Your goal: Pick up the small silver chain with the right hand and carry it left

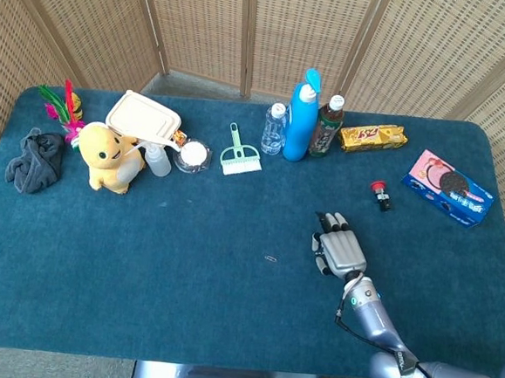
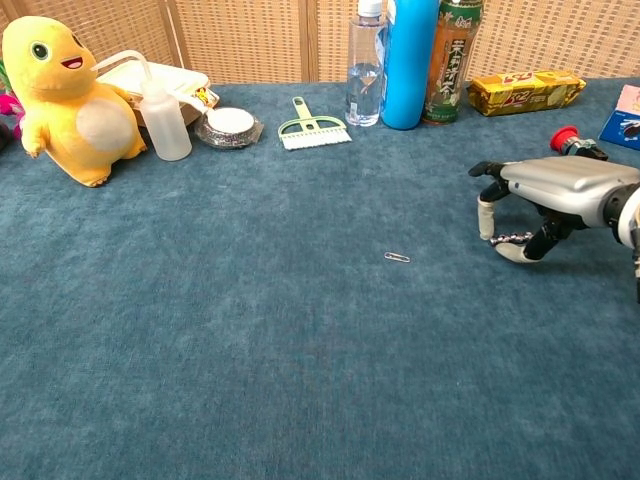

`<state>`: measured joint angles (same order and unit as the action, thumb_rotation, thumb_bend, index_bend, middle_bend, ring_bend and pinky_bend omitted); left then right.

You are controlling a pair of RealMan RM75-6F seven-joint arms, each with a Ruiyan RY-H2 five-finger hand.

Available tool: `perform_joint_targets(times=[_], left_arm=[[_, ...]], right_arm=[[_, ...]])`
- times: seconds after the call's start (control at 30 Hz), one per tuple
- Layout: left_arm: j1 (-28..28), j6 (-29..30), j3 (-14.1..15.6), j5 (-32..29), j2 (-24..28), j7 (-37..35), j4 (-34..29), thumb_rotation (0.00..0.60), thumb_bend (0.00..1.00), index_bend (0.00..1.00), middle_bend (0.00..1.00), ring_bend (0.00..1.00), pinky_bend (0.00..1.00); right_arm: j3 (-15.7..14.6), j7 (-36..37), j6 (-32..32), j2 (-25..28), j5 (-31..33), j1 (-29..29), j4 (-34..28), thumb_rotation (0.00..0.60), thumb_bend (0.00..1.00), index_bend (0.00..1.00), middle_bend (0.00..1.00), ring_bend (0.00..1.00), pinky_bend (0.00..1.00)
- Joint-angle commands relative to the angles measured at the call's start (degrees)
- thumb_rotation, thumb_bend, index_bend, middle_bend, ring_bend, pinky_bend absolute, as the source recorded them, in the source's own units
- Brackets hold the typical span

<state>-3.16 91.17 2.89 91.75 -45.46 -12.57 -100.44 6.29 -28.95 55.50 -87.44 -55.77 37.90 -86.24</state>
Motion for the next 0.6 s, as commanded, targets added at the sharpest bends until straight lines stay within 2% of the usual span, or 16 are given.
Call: perform_joint_targets(times=[0.03, 0.13, 0.6], left_arm=[[0.00, 0.01, 0.01, 0.05, -0.01, 0.10, -0.04, 0.600, 0.36, 0.00, 0.00, 0.00, 0.05], [0.00, -0.05, 0.05, 0.05, -0.05, 0.29, -0.13, 0.600, 0.36, 0.00, 0.00, 0.00, 0.05], [0.10, -0.31, 0.13, 0.10, -0.06, 0.48, -0.25, 0.600, 0.36, 0.00, 0.00, 0.00, 0.05]], right_arm=[[-0.13, 0.12, -0.02, 0.17, -0.12, -0.06, 0.06, 0.600, 0.43, 0.51, 0.00, 0.00, 0.00], [-0.19, 0.24, -0.09, 0.37, -0.13, -0.05, 0.03, 0.600, 0.43, 0.53, 0.00, 0.00, 0.00], [-0.83, 0.70, -0.98, 0.62, 0.15, 0.01, 0.67, 0.600, 0.44, 0.50, 0.00, 0.00, 0.00]])
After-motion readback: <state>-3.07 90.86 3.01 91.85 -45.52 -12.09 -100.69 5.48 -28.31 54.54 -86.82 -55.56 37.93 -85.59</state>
